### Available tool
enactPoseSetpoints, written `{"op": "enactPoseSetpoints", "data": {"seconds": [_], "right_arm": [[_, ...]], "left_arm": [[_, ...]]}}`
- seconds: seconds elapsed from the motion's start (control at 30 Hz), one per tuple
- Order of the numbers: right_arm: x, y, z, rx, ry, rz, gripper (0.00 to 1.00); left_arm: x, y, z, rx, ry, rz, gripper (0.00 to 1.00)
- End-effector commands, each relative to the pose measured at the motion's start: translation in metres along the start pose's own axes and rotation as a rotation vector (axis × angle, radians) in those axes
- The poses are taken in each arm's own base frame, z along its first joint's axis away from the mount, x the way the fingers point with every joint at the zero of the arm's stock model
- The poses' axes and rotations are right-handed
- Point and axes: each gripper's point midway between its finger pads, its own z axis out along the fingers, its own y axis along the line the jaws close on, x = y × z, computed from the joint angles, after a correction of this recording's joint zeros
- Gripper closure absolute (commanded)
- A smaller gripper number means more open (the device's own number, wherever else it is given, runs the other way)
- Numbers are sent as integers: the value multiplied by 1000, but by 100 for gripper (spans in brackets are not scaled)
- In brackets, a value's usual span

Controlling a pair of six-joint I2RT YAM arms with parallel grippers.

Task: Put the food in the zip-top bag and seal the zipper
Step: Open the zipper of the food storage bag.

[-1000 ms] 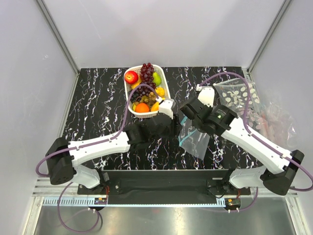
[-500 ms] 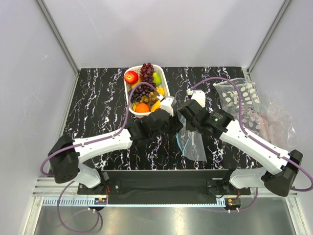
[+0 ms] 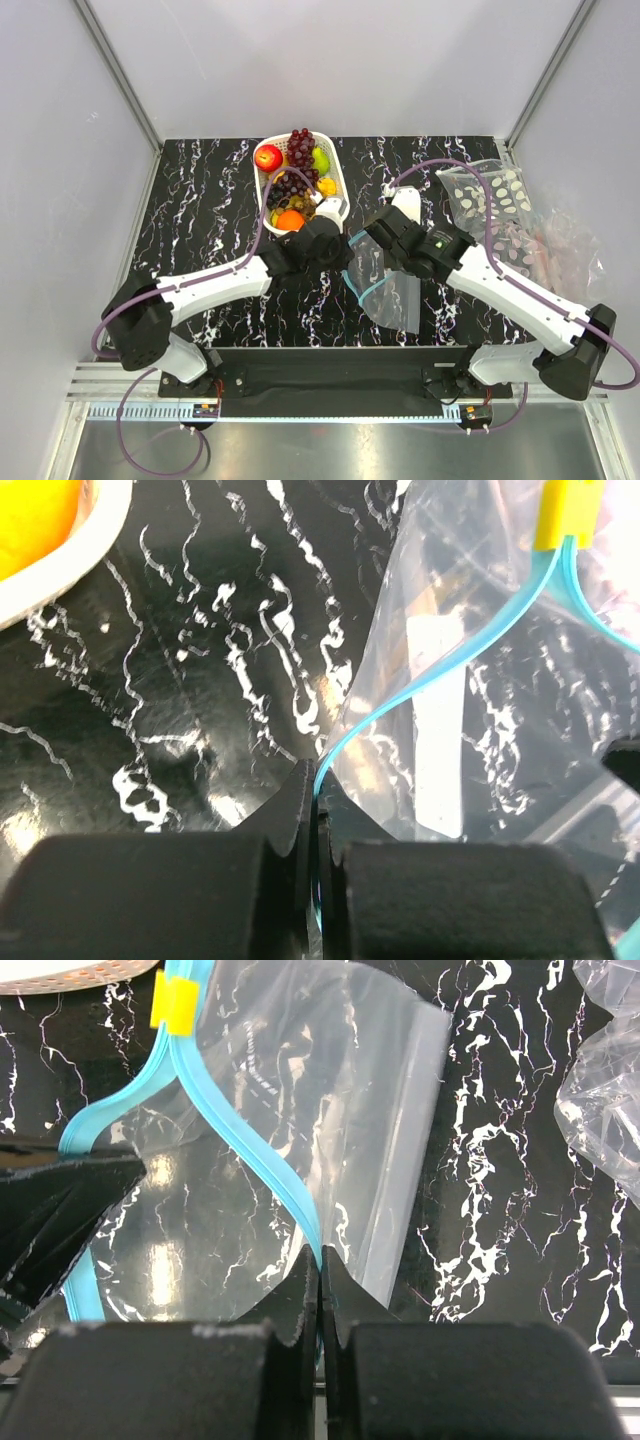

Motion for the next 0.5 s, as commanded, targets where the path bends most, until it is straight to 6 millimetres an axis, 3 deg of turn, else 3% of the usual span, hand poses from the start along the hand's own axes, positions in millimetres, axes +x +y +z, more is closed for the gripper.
{"op": "enactPoseSetpoints", "data": {"seconds": [0.0,0.17,0.47], "right_arm": [[-12,-3,-1,21,-39,16,100],[-10,4,10,13,-31,7,100],[-6,2,18,51,-16,3,100]], "left_arm": [[-14,0,-14,-16,-41,19,100],[-11,11,-16,-61,-36,42,100],[4,26,2,-108,-21,69,100]]}}
